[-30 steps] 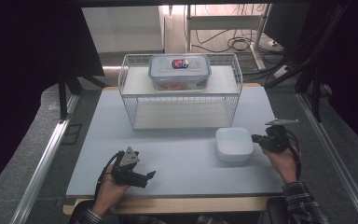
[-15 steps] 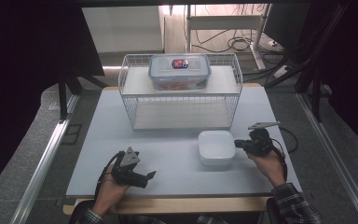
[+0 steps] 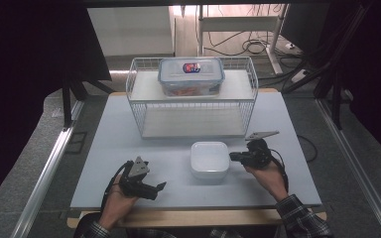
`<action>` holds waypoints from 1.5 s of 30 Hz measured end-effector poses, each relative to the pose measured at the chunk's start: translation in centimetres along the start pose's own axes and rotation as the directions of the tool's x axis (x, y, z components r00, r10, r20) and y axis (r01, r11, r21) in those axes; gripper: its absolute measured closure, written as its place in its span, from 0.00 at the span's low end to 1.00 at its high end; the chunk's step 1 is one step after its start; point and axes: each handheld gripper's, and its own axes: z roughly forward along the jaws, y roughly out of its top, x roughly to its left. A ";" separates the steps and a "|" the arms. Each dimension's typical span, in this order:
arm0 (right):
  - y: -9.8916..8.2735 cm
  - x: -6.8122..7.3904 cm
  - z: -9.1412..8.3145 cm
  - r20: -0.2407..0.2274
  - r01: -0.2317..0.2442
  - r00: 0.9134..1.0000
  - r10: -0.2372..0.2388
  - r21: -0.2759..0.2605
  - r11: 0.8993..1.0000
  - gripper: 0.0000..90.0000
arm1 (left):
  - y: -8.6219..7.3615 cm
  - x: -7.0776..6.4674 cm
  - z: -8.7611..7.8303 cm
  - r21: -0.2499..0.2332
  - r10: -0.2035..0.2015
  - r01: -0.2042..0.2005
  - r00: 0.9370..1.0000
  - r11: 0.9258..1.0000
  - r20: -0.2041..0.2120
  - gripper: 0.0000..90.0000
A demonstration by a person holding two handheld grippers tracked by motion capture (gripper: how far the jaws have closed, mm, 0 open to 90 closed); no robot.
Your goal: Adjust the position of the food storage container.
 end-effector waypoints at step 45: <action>-1.8 2.9 -0.7 0.046 0.159 0.987 -0.155 -0.089 0.983 0.09 | -0.1 0.1 0.0 -0.020 -0.006 0.007 1.000 1.000 0.023 0.04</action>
